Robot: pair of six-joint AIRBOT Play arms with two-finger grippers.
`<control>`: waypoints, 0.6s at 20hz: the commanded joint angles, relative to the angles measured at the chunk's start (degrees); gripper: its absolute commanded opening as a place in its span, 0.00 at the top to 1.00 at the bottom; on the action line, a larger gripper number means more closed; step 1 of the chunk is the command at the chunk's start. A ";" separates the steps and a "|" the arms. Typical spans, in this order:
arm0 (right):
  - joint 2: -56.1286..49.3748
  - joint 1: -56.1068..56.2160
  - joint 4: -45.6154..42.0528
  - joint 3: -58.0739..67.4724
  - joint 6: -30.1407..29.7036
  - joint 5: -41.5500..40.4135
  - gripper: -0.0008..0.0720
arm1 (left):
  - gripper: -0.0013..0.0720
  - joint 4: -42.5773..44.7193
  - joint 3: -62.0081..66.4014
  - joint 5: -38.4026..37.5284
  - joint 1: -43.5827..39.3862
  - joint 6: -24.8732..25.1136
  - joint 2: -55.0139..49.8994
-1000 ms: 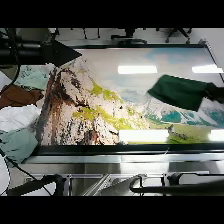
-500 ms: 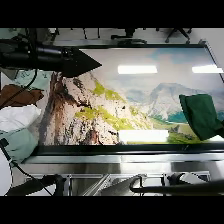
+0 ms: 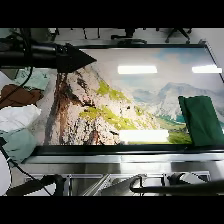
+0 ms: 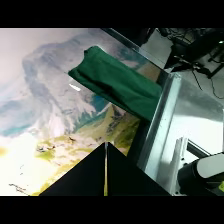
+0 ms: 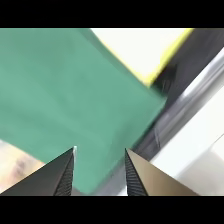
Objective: Fold the shirts.
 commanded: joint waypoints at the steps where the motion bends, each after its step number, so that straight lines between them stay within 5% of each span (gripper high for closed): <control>1: 0.11 0.48 15.37 11.80 -1.07 -1.49 0.67 | 0.96 -0.22 0.07 2.21 4.48 0.02 0.02; 2: 0.26 1.49 22.08 12.02 -3.10 -2.58 0.84 | 0.96 -0.04 0.02 1.97 5.77 -0.61 0.02; 4: 0.17 6.75 25.51 11.89 -3.52 -2.71 0.96 | 0.97 -0.04 -2.93 0.11 7.91 -1.68 1.40; 8: 3.43 23.87 24.13 5.62 -4.76 -2.49 0.96 | 0.97 0.02 -23.69 0.96 8.39 -2.10 11.74; 12: 13.25 44.44 22.14 -13.29 -4.63 -4.48 0.96 | 0.97 2.23 -50.07 3.82 5.88 -2.29 24.61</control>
